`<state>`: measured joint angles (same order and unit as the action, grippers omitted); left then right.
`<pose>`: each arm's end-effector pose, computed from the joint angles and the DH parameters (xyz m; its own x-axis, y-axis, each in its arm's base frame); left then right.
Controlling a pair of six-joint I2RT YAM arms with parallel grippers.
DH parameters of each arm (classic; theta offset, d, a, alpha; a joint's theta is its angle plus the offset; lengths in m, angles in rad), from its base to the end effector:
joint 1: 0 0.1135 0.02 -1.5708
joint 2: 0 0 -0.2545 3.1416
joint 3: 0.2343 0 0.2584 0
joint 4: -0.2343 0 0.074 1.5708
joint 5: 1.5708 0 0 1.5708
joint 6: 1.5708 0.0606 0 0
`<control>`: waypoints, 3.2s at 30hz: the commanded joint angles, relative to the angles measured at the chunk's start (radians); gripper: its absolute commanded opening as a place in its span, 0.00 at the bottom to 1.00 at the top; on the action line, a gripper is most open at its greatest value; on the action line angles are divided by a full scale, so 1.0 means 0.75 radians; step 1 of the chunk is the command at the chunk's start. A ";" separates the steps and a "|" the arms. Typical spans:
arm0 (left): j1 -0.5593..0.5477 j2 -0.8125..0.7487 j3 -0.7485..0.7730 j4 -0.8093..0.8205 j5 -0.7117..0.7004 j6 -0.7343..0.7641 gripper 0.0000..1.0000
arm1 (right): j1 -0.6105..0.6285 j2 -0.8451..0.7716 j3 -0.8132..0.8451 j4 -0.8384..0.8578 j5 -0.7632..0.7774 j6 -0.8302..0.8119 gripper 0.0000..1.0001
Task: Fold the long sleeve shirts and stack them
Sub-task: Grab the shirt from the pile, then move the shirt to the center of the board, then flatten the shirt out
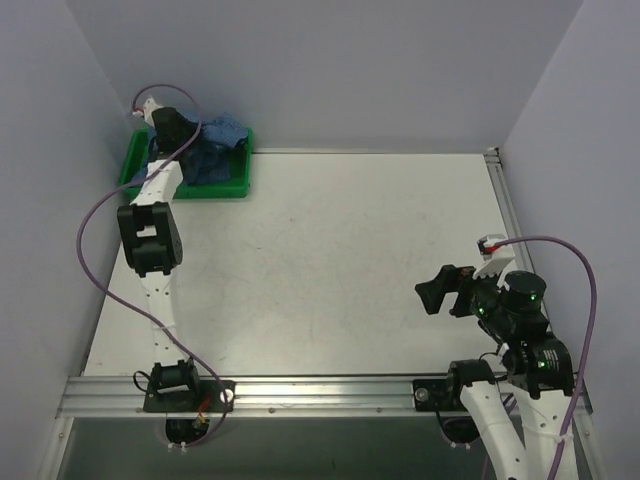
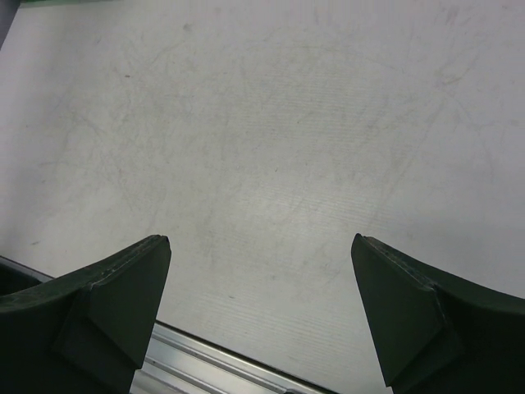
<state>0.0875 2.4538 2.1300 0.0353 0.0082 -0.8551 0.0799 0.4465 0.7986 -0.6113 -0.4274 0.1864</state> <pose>0.6008 0.0522 0.2137 -0.1259 -0.7686 -0.6273 -0.2661 0.6353 -0.7250 0.1281 0.0355 0.3333 -0.3385 0.1421 -0.9302 -0.4165 0.8638 0.2835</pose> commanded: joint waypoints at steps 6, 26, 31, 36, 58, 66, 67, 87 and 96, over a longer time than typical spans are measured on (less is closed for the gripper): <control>-0.163 -0.647 0.093 0.119 0.020 0.062 0.00 | 0.006 -0.084 0.150 -0.023 0.005 0.030 0.99; -1.168 -1.745 -1.639 0.154 -0.074 0.150 0.74 | 0.006 -0.115 0.203 -0.144 0.046 0.140 1.00; -1.238 -2.154 -1.923 -0.281 -0.140 0.040 0.86 | 0.006 -0.039 0.171 -0.177 0.071 0.187 1.00; -1.233 -2.374 -2.036 -0.667 -0.234 -0.032 0.86 | 0.008 0.094 0.075 -0.181 0.101 0.271 1.00; -0.896 -1.529 -1.887 -0.305 0.093 0.158 0.85 | 0.335 0.995 0.080 0.318 0.523 0.196 0.89; -0.826 -1.358 -1.852 -0.241 0.224 0.109 0.83 | 0.405 1.404 0.332 0.371 0.431 -0.031 0.90; -0.826 -1.351 -1.850 -0.241 0.228 0.107 0.83 | 0.425 1.439 0.383 0.373 0.425 -0.078 0.90; -0.931 -1.267 -1.952 -0.094 0.320 -0.073 0.69 | 0.088 1.217 0.167 0.359 0.351 0.187 0.00; -1.094 -1.239 -1.948 -0.068 0.253 -0.144 0.66 | 0.004 1.115 -0.018 0.424 0.253 0.355 0.00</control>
<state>-0.6987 1.5120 0.6678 -0.0444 0.2291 -0.9318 0.0753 1.2812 0.8112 -0.2996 -0.2024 0.3916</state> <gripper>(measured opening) 0.663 0.032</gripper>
